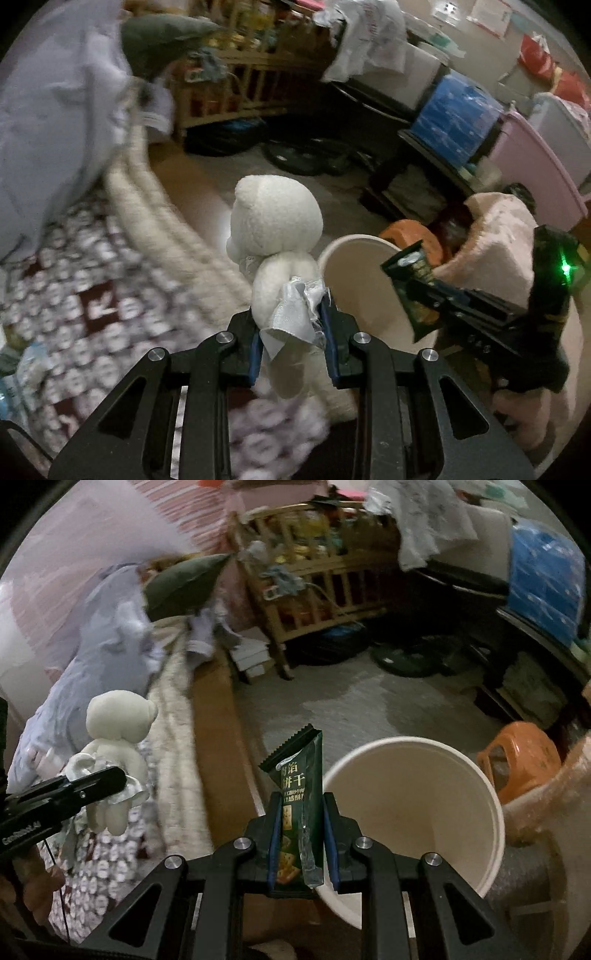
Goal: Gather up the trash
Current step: 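Carry the wrapper and plush toy to the bucket and open both tools, then return both tools from the bucket to the trash pile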
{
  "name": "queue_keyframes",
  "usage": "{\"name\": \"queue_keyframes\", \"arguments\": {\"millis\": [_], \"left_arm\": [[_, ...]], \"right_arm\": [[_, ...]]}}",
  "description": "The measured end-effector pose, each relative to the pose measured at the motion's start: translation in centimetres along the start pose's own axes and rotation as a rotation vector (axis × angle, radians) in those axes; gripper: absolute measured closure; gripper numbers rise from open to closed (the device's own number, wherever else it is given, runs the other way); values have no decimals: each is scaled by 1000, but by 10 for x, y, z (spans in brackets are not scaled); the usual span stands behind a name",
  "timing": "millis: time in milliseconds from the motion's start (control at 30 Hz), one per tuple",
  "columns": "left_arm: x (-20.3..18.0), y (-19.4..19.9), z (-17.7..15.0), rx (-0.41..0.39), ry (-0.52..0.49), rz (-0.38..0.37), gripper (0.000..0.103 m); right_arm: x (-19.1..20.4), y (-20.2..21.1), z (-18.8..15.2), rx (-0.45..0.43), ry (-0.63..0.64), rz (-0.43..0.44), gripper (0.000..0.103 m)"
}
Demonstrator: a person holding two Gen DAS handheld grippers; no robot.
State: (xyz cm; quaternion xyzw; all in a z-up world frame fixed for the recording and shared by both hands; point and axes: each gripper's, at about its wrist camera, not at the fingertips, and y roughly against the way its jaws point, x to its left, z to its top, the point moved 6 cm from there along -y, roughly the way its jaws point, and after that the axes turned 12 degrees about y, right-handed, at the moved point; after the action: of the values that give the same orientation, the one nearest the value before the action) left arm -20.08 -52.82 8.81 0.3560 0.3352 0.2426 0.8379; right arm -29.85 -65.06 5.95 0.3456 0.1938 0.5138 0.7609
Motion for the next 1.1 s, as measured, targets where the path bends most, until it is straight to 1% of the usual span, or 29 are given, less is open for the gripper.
{"name": "queue_keyframes", "arguments": {"millis": [133,233,333,400,433,467,500,533,633,800,933,1100], "left_arm": [[-25,-23,-1,54,-11,-60,77],[-42,-36,-2,86,-19,-90,77],[-59,-48,-4,112,-40,-128,73],[-64,-54,-4,126,-45,-137,64],[-67,-57,-4,131,-44,-144,53],[-68,-58,-4,131,-38,-154,46],[-68,-59,-2,129,-30,-168,45],[-69,-59,-2,128,-27,-175,45],[-64,-57,-2,122,-31,-152,45],[-42,-46,-1,84,-16,-63,45],[-19,-34,0,41,0,22,45],[11,-17,-2,1,31,93,45]], "right_arm": [[-24,-5,-8,13,-36,-32,84],[-41,-10,-13,29,-67,-57,84],[-57,-16,-18,45,-103,-80,84],[-66,-18,-20,51,-123,-93,83],[-70,-18,-21,51,-132,-100,79],[-73,-18,-22,51,-138,-105,72],[-76,-18,-22,46,-146,-108,56],[-78,-17,-22,33,-155,-103,50],[-80,-16,-23,24,-170,-97,49],[-71,-21,-24,45,-162,-79,49],[-53,-20,-22,41,-127,-66,49],[-23,-18,-14,35,-80,-42,49]]}}
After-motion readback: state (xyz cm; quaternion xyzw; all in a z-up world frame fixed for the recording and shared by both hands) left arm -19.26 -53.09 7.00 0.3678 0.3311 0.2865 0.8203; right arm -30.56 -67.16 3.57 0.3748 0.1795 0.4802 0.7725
